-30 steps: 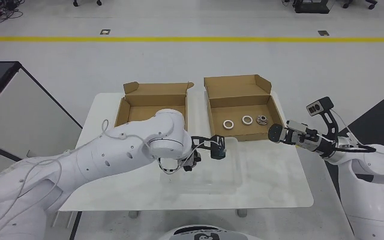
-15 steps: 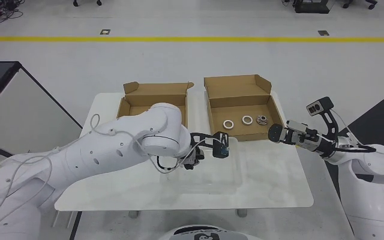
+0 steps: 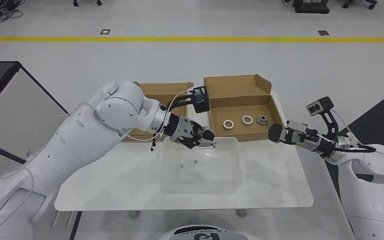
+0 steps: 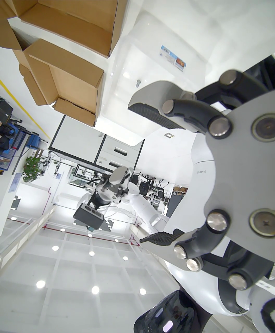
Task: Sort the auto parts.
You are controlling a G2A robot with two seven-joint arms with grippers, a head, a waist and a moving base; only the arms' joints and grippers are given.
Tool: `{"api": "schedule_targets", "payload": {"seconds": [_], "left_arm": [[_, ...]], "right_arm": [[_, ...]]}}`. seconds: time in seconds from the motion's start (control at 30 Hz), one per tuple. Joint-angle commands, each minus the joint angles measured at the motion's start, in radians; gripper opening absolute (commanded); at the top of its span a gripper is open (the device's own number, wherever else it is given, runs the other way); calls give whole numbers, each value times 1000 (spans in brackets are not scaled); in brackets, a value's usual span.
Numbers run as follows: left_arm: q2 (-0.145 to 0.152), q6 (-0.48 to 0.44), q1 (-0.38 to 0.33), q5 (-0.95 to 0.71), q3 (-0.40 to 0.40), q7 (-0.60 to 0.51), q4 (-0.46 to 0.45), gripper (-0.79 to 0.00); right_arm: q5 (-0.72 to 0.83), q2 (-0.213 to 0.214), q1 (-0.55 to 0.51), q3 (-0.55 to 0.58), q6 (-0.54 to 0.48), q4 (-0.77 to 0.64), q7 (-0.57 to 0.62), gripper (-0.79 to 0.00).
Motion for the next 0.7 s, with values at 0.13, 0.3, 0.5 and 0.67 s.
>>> {"api": "schedule_targets", "payload": {"seconds": [0.13,0.3,0.5,0.67], "left_arm": [[27,-180,114,-290,-98,51,36,-785],[25,-258,144,-484,-106,126,31,-785],[16,-334,136,-639,-79,202,24,-785],[7,-384,130,-698,-59,251,40,-785]], "right_arm": [[0,0,0,0,0,0,0,0],[0,0,0,0,0,0,0,0],[0,0,0,0,0,0,0,0],[0,0,0,0,0,0,0,0]]}}
